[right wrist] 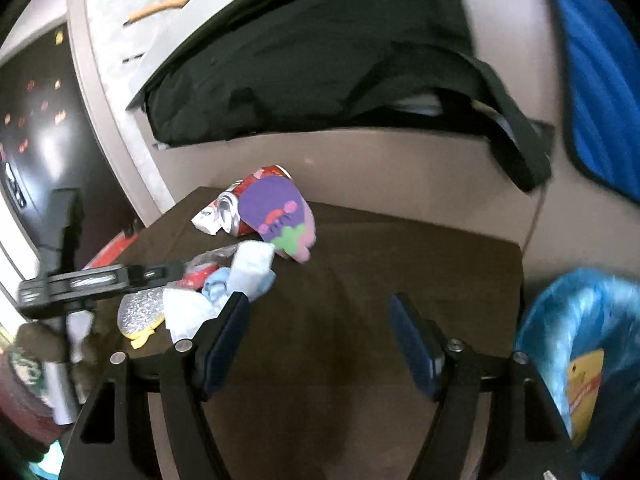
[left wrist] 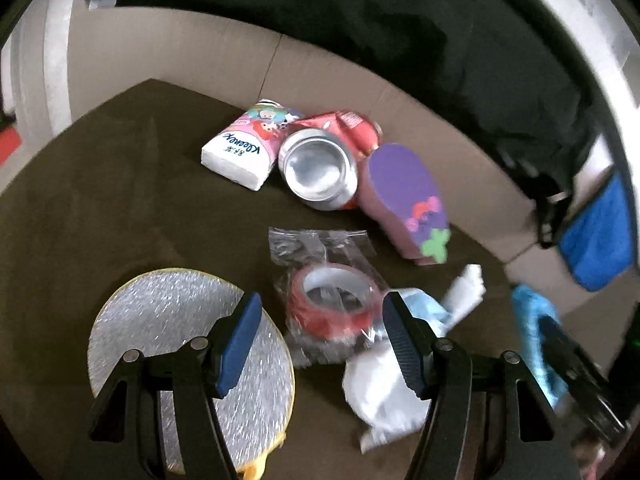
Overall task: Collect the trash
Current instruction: 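Grasp the white tissue and plastic bundle with the right gripper, then grasp the clear bag holding the red tape roll with the left gripper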
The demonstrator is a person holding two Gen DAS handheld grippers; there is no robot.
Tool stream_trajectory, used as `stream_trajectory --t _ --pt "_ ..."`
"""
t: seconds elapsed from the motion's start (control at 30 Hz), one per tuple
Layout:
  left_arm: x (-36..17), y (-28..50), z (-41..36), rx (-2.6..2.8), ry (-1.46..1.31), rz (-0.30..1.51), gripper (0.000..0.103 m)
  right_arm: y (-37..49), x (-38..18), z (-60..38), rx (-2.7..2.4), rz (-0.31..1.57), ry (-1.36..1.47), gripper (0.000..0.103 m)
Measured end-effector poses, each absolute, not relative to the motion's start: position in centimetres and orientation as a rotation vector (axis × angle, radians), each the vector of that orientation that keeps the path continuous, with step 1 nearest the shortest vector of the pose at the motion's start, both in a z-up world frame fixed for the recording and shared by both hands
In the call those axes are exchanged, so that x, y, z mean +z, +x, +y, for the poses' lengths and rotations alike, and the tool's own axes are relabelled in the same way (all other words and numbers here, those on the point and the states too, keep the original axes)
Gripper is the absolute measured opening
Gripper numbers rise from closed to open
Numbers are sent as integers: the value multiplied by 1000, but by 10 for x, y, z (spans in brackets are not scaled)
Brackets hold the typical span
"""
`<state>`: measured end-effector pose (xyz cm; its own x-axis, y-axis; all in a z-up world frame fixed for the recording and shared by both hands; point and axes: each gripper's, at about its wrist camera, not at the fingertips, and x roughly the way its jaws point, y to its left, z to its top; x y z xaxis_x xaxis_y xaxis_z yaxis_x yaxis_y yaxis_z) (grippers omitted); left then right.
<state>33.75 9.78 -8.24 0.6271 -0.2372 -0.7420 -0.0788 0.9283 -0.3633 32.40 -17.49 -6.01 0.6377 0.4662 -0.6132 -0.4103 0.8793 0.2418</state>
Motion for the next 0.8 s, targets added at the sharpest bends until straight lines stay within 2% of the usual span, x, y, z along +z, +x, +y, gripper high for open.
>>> stream_trajectory --t 0.27,0.47,0.8 --pt "-93 349 89 43 -172 906 63 307 -73 -195 489 722 107 70" --pt "-95 343 103 -7 -195 887 63 297 -73 -199 489 710 85 70" --pt "-101 370 85 61 -137 912 62 298 -69 -182 460 709 17 70"
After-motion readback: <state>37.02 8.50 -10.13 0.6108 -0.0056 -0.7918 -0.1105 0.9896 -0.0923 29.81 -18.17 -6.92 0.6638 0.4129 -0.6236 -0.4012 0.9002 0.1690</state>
